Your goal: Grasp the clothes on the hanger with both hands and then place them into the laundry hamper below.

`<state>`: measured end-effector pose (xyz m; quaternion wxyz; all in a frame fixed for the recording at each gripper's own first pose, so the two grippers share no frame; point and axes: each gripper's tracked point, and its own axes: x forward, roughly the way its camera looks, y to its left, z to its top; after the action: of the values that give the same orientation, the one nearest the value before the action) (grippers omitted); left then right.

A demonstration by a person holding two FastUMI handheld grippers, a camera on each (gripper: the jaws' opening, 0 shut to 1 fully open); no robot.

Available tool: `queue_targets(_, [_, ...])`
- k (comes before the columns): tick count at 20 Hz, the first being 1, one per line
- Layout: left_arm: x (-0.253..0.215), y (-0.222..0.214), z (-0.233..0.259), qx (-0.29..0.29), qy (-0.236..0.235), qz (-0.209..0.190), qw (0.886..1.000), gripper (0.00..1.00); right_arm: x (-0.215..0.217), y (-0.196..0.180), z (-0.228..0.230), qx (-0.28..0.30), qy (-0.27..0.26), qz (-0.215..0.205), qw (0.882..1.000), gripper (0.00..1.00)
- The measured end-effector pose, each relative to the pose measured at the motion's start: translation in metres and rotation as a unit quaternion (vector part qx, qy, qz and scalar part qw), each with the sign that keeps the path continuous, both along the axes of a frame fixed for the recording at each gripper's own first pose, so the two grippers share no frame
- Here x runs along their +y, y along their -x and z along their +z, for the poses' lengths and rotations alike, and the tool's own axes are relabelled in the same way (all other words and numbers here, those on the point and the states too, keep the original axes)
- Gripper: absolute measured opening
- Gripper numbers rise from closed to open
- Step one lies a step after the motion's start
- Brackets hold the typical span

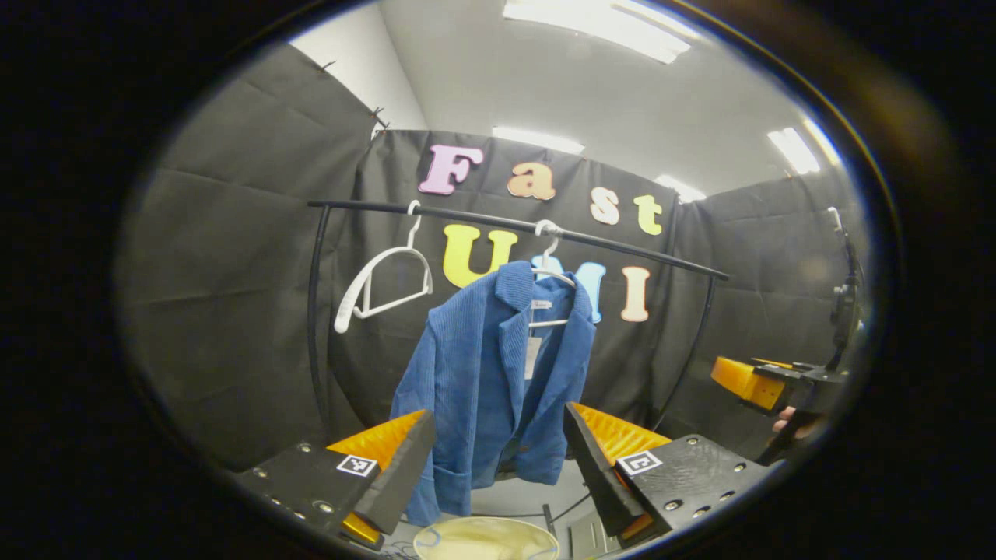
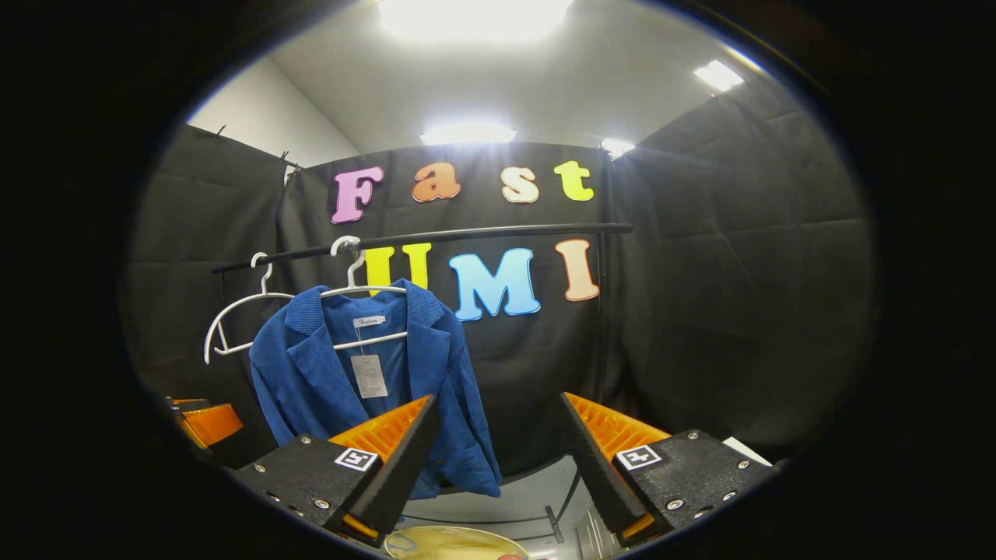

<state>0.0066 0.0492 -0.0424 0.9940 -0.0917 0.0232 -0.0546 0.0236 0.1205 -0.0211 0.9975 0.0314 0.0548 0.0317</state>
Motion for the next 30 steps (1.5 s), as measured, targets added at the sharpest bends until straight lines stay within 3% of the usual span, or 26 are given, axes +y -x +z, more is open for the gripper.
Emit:
queue_targets(10, [-0.025, -0.062, 0.007, 0.018, -0.006, 0.06, 0.998, 0.95, 0.032, -0.086, -0.018, 0.032, -0.052, 0.081, 0.995, 0.95])
queue_targets(14, [-0.032, -0.088, 0.009, 0.028, 0.0, 0.081, 0.996, 0.95, 0.059, -0.122, -0.025, 0.05, -0.066, 0.13, 0.988, 0.95])
queue_targets(15, [-0.033, -0.094, 0.009, 0.03, 0.002, 0.086, 0.996, 0.95, 0.066, -0.13, -0.029, 0.054, -0.065, 0.14, 0.986, 0.92])
queue_targets(18, [-0.035, -0.113, 0.007, 0.039, 0.001, 0.106, 0.994, 0.95, 0.085, -0.155, -0.04, 0.074, -0.066, 0.168, 0.981, 0.95])
queue_targets(30, [-0.037, -0.187, 0.001, 0.06, -0.005, 0.167, 0.984, 0.95, 0.13, -0.231, -0.074, 0.124, -0.082, 0.231, 0.962, 0.95])
